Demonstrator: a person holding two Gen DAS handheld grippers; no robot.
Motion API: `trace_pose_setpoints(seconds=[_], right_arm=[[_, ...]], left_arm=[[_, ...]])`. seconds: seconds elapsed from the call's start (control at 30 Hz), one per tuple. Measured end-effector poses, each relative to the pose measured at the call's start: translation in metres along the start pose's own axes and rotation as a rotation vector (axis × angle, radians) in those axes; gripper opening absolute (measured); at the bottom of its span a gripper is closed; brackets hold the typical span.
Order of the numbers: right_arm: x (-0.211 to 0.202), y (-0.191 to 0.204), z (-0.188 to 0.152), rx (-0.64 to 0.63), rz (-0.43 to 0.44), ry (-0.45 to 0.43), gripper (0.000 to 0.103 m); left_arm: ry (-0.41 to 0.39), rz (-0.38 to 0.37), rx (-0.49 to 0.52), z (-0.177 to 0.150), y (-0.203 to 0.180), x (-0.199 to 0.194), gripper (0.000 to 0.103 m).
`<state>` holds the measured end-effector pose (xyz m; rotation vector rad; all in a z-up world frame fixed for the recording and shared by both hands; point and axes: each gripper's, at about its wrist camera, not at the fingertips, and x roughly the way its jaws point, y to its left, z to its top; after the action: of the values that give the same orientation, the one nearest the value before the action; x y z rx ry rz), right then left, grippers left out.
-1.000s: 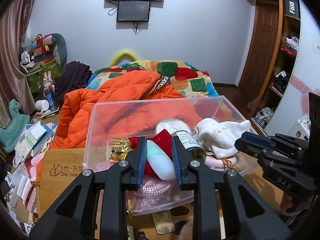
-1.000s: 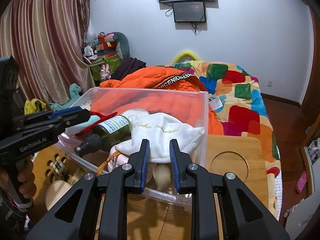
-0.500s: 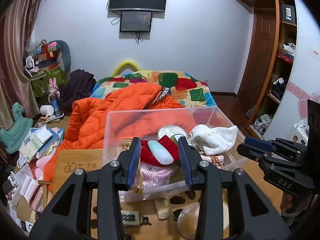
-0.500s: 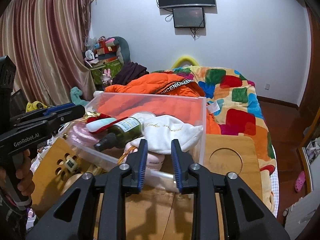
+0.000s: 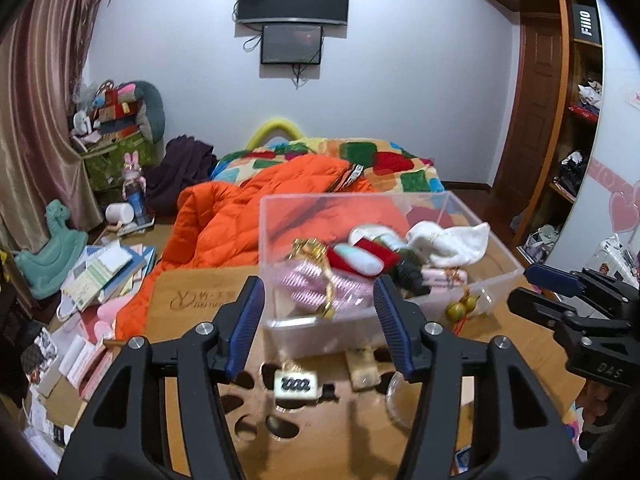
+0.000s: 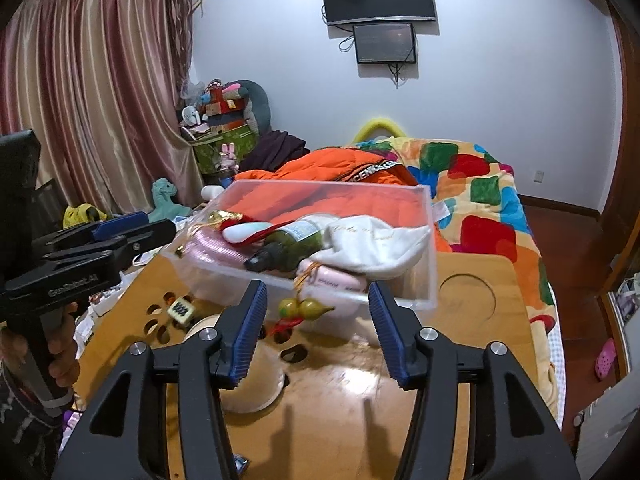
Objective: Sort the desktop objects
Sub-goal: 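Grasp the green-dotted mahjong tile with the left tool while the right tool grasps the cream candle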
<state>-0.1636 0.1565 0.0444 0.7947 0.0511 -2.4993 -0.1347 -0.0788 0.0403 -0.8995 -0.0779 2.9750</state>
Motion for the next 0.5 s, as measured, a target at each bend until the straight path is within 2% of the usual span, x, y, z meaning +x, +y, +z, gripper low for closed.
trace_pose_setpoints(seconds=[0.5], right_arm=[[0.014,0.031,-0.03,-0.026,0.078,0.084,0.05]], left_arm=[[0.138,0.054,-0.044,-0.05,0.03,0.023,0.057]])
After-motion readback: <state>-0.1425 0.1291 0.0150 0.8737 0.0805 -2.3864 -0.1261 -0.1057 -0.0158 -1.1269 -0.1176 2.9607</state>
